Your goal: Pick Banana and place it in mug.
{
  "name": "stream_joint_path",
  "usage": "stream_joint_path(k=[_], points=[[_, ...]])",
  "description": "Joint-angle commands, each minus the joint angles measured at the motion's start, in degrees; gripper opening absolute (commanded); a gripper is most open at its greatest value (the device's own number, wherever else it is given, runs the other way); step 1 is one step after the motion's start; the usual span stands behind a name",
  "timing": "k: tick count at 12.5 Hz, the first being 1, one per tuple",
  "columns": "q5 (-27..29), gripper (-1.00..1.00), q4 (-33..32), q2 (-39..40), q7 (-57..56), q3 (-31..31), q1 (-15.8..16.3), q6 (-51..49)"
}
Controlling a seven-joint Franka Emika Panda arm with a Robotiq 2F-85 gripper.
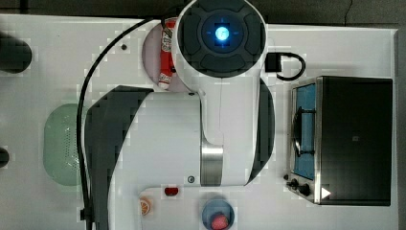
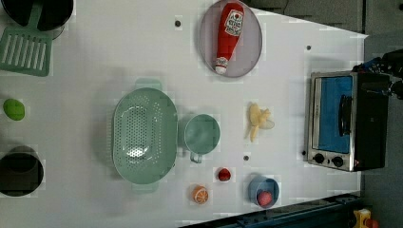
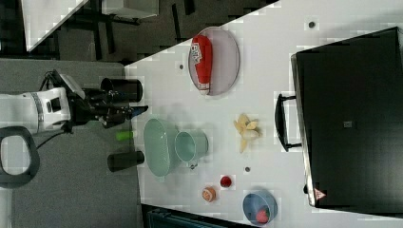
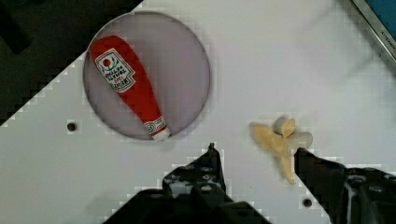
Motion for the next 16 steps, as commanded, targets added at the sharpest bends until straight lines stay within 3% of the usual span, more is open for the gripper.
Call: stream_joint_path(k=[1, 3, 6, 10, 16], points=[[-1.6, 0.54, -10.5, -17.3, -0.8, -2.7, -2.9, -10.6], [-1.6, 1.00, -11.1, -17.3, -0.8, -2.7, -2.9, -10.6], [-1.6, 1.00, -15.3, -16.7, -0.8, -2.7, -2.9, -8.7], [-1.6, 1.00, -24.6, -13.6, -3.3, -2.6, -2.9, 2.7], [-1.6, 1.00, -35.9, -4.0, -24.2, -2.7, -3.0, 25.4]])
